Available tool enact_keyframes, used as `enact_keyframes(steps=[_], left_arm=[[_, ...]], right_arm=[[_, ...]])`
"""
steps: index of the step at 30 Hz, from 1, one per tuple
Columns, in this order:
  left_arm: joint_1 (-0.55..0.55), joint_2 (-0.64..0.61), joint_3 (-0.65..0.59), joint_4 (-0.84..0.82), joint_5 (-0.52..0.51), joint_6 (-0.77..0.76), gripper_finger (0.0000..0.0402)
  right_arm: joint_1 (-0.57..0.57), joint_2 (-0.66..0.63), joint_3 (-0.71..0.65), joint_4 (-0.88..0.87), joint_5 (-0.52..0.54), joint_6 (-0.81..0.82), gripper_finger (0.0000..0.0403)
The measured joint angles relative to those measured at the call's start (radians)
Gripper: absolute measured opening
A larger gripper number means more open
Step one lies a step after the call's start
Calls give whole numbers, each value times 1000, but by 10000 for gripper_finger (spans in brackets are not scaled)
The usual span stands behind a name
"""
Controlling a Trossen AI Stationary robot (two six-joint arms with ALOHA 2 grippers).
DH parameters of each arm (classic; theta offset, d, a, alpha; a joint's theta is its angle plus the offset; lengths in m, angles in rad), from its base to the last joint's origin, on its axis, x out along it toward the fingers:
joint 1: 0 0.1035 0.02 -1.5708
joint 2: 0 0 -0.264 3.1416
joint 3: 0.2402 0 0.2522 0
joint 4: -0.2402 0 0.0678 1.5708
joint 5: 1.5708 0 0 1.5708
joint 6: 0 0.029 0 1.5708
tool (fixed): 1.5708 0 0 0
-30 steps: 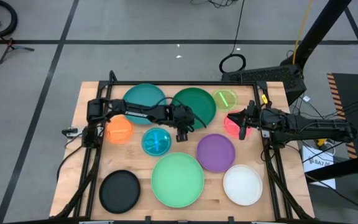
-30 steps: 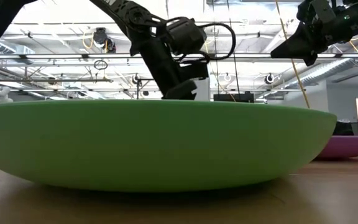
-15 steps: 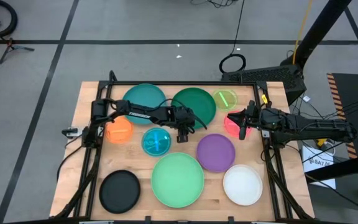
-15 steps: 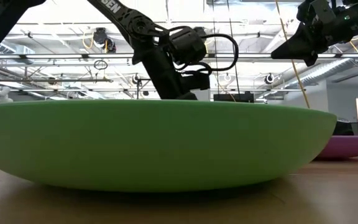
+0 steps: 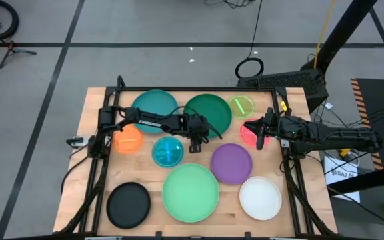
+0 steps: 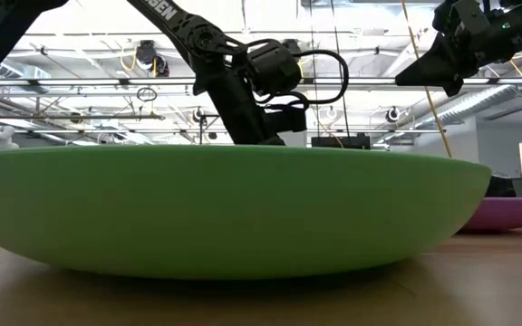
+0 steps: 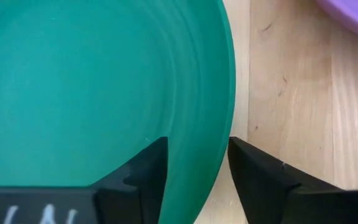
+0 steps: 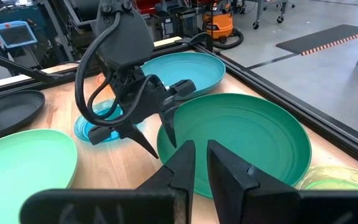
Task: Stack plastic plates
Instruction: Stack the large green plate on top of the large blue plate
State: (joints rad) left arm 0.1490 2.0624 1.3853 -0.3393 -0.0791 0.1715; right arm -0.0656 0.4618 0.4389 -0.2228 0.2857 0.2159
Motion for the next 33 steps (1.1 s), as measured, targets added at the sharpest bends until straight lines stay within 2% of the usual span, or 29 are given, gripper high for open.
enact_keyframes(steps=[12,16,27,33], left_arm=[[-4,0,0,0,-9,2,49],[-8,-1,0,3,-20,3,22],[-29,-3,8,23,-73,65,10],[-55,-2,142,-111,-67,71,10]], right_arm=[[0,0,0,0,0,0,36],[0,0,0,0,0,0,36],[0,0,0,0,0,0,36],[0,0,0,0,0,0,36]])
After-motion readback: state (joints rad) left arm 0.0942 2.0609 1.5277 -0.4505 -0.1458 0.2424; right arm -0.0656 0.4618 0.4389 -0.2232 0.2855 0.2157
